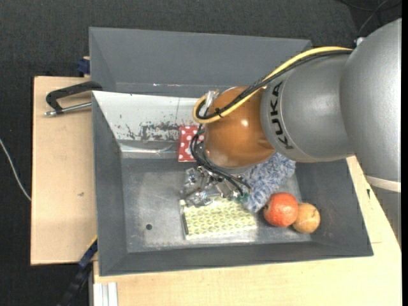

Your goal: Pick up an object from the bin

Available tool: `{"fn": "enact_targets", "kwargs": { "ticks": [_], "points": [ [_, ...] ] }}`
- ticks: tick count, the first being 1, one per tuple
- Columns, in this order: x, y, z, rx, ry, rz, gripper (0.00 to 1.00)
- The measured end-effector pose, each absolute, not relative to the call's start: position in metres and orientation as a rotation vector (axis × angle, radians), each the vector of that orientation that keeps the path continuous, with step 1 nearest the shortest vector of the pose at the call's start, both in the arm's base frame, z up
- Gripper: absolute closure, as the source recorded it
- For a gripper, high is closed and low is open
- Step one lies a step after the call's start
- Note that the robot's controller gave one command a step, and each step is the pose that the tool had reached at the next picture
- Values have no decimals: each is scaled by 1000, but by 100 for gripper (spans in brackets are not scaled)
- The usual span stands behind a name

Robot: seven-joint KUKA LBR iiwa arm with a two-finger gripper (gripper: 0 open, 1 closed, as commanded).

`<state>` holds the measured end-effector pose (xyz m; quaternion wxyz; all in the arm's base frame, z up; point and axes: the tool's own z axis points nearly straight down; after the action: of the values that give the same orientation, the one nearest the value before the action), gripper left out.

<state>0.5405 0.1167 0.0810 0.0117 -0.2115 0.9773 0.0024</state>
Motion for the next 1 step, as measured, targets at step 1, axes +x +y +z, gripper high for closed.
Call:
{"fn": "enact_targets", "kwargs": {
  "ticks": [1],
  "points": [
    [537,117,96,-666,3064,5,100]
  ]
}}
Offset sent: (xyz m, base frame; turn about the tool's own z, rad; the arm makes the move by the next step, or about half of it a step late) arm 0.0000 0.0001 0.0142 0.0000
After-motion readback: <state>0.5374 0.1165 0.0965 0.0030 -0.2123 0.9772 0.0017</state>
